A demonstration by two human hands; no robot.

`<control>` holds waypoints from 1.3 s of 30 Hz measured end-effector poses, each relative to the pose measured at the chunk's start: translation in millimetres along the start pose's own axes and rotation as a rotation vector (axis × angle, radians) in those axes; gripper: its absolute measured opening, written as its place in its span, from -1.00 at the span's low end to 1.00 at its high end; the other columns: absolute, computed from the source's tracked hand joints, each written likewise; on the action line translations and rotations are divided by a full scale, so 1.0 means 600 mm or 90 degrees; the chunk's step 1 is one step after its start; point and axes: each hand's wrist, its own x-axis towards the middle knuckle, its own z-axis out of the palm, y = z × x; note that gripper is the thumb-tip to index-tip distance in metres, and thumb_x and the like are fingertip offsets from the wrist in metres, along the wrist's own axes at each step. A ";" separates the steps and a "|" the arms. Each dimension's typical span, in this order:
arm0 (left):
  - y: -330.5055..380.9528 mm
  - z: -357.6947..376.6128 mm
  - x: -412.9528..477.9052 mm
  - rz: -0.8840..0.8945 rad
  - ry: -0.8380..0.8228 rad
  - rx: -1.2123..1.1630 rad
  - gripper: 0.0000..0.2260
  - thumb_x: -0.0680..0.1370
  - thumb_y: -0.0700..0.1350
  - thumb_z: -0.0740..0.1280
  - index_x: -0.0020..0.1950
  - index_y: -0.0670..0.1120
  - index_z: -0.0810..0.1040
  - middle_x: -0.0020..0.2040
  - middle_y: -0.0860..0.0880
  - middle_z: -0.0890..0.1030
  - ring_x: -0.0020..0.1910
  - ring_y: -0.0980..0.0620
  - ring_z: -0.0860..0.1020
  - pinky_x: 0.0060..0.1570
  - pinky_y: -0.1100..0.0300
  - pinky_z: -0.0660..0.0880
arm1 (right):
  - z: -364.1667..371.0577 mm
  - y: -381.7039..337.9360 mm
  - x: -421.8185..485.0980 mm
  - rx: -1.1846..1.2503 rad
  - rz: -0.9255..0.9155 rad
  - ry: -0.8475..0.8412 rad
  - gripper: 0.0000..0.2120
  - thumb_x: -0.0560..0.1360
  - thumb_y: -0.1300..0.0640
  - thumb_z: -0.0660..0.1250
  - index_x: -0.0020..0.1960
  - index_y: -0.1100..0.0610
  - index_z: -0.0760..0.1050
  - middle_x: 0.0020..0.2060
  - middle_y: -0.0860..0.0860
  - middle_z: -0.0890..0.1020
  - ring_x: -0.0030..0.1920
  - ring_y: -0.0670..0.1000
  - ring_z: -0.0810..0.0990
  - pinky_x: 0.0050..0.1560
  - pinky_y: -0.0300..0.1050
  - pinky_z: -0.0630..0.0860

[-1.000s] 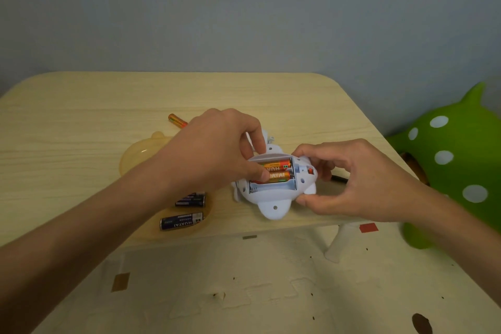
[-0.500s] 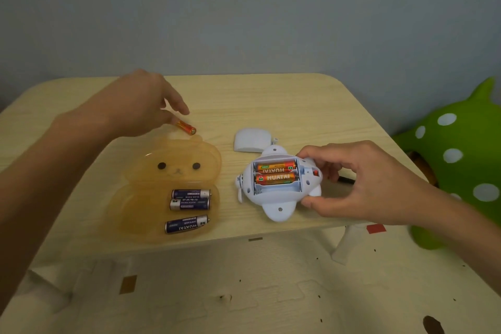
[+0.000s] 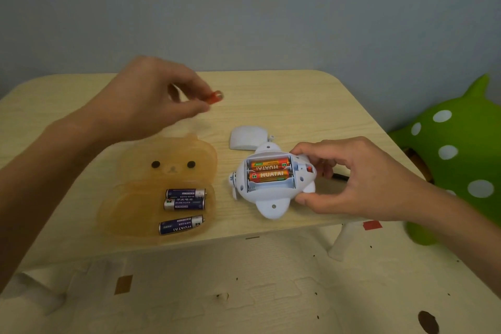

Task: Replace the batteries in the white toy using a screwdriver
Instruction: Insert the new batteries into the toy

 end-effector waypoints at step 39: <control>0.060 0.072 0.040 0.039 -0.181 0.116 -0.61 0.57 0.09 0.44 0.40 0.15 0.56 0.35 0.07 0.63 0.12 0.11 0.54 0.10 0.11 0.52 | -0.006 0.014 -0.013 -0.006 -0.007 0.026 -0.74 0.42 0.02 0.56 0.11 -0.06 0.68 -0.22 -0.12 0.66 -0.19 0.02 0.55 -0.13 -0.07 0.55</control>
